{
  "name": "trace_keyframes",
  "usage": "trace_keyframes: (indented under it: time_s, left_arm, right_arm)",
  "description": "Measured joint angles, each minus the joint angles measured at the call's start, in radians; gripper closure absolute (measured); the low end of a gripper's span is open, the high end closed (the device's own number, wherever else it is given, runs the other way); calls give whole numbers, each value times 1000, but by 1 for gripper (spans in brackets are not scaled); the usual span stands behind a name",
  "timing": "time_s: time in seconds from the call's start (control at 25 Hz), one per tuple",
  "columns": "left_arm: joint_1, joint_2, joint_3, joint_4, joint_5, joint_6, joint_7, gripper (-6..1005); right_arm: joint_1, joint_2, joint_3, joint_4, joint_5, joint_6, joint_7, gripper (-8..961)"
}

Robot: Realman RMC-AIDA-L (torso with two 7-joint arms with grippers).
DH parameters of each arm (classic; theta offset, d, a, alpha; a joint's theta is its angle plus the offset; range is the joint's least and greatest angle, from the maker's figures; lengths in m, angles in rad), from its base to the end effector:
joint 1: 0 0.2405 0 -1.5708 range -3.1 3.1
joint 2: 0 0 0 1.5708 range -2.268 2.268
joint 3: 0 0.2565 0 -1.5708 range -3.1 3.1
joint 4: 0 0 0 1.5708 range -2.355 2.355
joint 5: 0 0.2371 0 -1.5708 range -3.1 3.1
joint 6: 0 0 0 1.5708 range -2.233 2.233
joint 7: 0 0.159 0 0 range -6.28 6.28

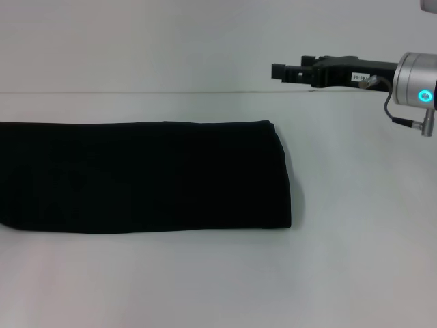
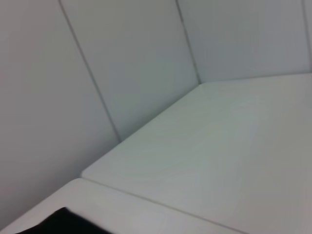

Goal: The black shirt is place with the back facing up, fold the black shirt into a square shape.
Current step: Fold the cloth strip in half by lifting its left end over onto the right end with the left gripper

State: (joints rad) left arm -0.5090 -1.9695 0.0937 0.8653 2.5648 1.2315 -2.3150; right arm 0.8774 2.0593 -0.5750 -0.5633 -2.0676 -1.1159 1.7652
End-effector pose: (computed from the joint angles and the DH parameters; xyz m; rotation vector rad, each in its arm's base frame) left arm -0.4331 0.3499 0.1515 -1.4954 -1.6909 -0.4813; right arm 0.1925 0.4870 -0.0002 -2.3918 0.9135 0.6884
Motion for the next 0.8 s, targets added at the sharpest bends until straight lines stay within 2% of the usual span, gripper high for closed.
trace_keyframes:
  time_s: [0.12, 0.24, 0.36, 0.48, 0.56, 0.6, 0.72, 0.76, 0.8]
  left_arm:
    - [-39, 10, 9, -6, -18, 84, -2, 966]
    - [-99, 20, 20, -20, -92, 219, -5, 965]
    - [-177, 12, 68, -40, -170, 324, -21, 965]
    - [-268, -36, 154, -82, -261, 366, -40, 966]
    - [-311, -78, 204, -122, -307, 353, -32, 966]
    - [-328, -109, 234, -151, -324, 329, -21, 966]
    - [-344, -177, 274, -252, -358, 215, 40, 942]
    - [-344, -177, 274, -252, -358, 215, 40, 934]
    - [-345, -197, 278, -404, -409, 108, 149, 926]
  right_arm:
    - [-6, -7, 3, -4, 0, 42, -8, 38]
    - [-15, -17, 8, -14, 1, 76, -12, 37]
    - [-36, -35, 15, -45, 1, 84, -11, 37]
    - [-50, -42, 17, -69, 2, 72, -5, 37]
    - [-68, -49, 18, -91, 7, 52, -1, 37]
    - [-78, -53, 18, -98, 12, 46, 1, 37]
    - [-103, -65, 15, -107, 25, 34, 2, 37]
    - [-108, -67, 13, -107, 25, 34, 2, 37]
    - [-114, -70, 12, -107, 25, 33, 2, 37]
